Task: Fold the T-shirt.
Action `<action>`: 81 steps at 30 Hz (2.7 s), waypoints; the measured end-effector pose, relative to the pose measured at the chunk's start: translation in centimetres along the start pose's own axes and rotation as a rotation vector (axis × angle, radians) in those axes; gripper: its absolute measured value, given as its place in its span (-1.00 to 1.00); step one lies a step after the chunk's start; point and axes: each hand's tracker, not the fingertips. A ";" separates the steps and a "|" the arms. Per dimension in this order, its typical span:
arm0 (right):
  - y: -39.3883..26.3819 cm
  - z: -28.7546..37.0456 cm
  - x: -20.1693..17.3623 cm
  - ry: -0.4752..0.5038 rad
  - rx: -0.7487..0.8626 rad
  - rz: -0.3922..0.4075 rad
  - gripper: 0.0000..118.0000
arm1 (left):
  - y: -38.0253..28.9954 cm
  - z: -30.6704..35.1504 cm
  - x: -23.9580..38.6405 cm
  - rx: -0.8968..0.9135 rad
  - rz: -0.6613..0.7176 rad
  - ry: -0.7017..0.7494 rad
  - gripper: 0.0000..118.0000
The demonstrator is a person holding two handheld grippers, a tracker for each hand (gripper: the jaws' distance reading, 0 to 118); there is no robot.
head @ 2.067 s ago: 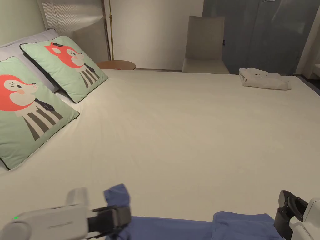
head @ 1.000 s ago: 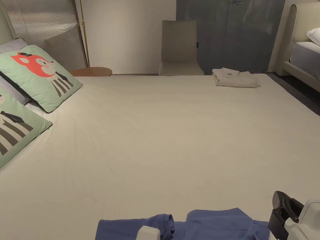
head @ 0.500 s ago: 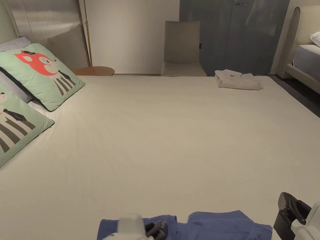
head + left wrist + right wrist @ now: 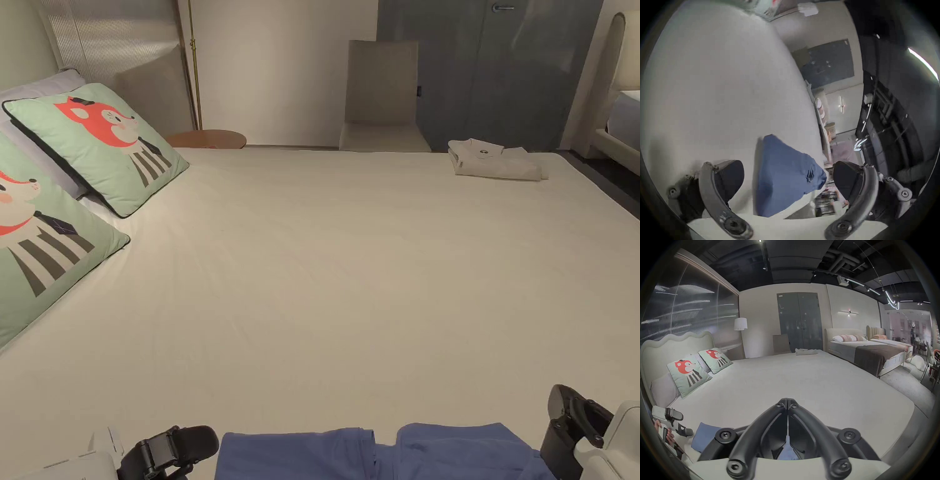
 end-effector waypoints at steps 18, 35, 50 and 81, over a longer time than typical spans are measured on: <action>0.8 0.5 0.0 -0.007 0.016 0.002 -0.99 | -1.0 0.6 0.4 -0.005 0.044 0.056 -0.91; 0.3 0.5 -0.4 0.044 0.011 -0.026 -0.99 | -3.2 -1.8 12.7 -0.031 -0.207 -0.013 -0.91; 0.5 2.1 3.6 -0.035 0.031 -0.044 -0.99 | -12.5 -20.5 14.5 -0.194 -0.370 0.227 -0.71; 0.1 2.2 5.1 -0.052 0.021 -0.080 -0.99 | -21.5 -21.2 18.5 -0.019 -0.884 0.149 -0.99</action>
